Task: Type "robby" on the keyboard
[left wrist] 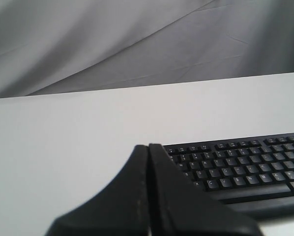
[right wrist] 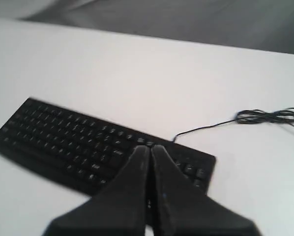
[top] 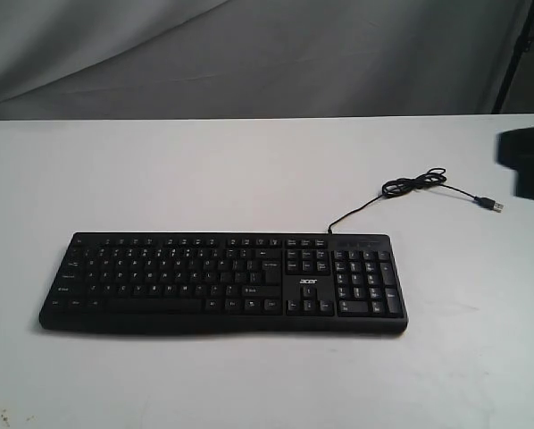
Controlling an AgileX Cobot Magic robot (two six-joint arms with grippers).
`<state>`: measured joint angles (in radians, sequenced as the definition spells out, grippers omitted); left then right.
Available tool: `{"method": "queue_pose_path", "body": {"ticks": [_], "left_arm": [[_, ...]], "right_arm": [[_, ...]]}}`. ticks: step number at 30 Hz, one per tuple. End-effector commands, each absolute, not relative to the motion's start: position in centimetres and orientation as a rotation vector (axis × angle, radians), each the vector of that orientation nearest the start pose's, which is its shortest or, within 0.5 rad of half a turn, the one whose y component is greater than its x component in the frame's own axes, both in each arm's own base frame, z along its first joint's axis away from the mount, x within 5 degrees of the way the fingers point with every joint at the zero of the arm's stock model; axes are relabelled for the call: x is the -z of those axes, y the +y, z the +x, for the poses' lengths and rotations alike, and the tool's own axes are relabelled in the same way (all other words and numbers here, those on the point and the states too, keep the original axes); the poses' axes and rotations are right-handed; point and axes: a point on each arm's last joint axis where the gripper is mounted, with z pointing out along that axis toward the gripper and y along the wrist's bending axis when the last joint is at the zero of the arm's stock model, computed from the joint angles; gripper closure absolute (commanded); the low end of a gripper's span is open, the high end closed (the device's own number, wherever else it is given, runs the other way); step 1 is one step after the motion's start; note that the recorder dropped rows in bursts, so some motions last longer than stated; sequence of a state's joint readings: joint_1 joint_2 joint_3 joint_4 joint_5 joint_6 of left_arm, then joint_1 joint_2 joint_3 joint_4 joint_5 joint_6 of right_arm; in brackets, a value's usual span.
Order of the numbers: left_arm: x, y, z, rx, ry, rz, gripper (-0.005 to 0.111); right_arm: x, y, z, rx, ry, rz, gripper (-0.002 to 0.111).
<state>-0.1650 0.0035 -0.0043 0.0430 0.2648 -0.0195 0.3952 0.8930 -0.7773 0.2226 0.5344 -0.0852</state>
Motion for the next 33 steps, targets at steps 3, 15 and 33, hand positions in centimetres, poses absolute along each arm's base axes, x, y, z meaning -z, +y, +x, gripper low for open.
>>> {"method": "queue_pose_path", "body": {"ticks": [3,15,33], "left_arm": [[-19.0,-0.8,5.5,0.098,1.734,0.161,0.107],[-19.0,-0.8,5.5,0.098,1.734,0.161,0.107],[-19.0,-0.8,5.5,0.098,1.734,0.161,0.107]], "right_arm": [[-33.2,17.5,21.4,-0.42,2.14,-0.922,0.108],[-27.1,32.0,27.2,-0.51,2.183,-1.194,0.108],[-16.3,38.2,31.3,-0.466,2.1,-1.193,0.108]]}}
